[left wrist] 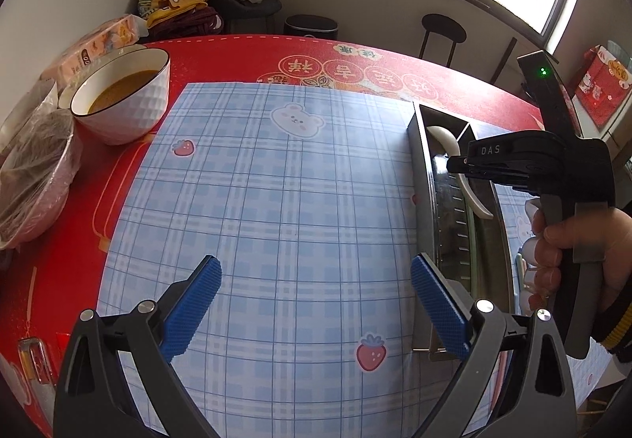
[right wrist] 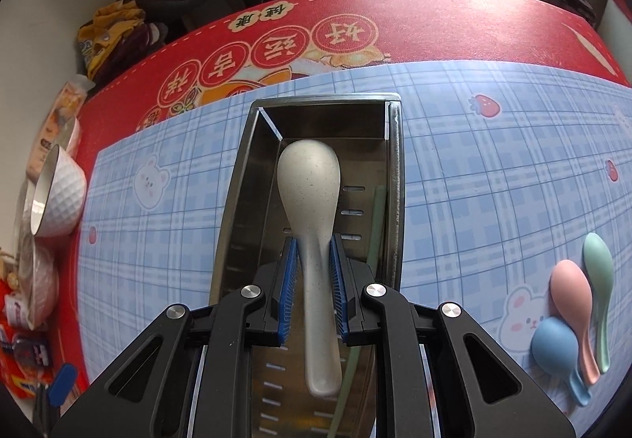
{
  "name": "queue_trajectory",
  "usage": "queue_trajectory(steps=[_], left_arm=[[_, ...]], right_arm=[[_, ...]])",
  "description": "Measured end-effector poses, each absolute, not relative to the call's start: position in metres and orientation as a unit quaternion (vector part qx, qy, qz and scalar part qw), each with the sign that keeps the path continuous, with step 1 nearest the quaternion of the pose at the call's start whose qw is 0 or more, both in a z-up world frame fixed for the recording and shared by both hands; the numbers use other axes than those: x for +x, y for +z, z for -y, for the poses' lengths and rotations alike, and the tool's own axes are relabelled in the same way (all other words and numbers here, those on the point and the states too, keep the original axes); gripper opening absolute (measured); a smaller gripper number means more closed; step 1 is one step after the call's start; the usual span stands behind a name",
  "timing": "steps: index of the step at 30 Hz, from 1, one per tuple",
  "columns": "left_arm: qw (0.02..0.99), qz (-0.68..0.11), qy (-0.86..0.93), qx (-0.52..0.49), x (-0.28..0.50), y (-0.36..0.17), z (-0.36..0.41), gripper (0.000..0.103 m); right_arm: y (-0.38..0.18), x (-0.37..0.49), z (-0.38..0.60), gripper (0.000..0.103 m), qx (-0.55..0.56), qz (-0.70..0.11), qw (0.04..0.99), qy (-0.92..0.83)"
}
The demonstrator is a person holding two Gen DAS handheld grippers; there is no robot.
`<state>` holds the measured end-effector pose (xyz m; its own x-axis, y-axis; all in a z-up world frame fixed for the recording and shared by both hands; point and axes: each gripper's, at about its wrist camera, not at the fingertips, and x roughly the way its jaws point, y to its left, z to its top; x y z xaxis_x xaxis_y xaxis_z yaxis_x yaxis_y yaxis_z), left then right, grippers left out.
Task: Organize utensils
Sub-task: 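Lower the beige spoon into the steel tray and open the right gripper, then move the left gripper over a blue chopstick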
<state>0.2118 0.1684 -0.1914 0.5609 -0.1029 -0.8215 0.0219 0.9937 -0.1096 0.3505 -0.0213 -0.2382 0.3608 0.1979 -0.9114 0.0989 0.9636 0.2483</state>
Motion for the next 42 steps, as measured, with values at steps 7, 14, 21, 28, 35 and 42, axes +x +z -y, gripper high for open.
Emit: queue_trajectory(steps=[7,14,21,28,35,42], left_arm=[[0.881,-0.470,-0.037,-0.044,0.209,-0.192,-0.163,0.094],[0.885,-0.462,-0.039,-0.040,0.204,-0.183,-0.155,0.094],[0.889,-0.453,-0.048,-0.037,0.196,-0.173,-0.136,0.094],[0.885,-0.458,-0.077,-0.041,0.182,-0.167,-0.108,0.094],[0.880,-0.450,-0.130,-0.081,0.171,-0.151,-0.081,0.094],[0.860,-0.469,-0.159,-0.124,0.169,-0.149,-0.057,0.094]], right_arm=[[-0.239,0.353,0.022,0.019,0.139,-0.556,0.817,0.055],[-0.228,0.343,0.029,0.019,0.146,-0.546,0.821,0.079],[-0.204,0.306,0.043,0.019,0.133,-0.519,0.837,0.110],[-0.182,0.255,0.076,0.019,0.123,-0.491,0.855,0.110],[-0.169,0.209,0.116,0.019,0.122,-0.475,0.865,0.109],[-0.178,0.184,0.156,0.019,0.149,-0.481,0.859,0.095]])
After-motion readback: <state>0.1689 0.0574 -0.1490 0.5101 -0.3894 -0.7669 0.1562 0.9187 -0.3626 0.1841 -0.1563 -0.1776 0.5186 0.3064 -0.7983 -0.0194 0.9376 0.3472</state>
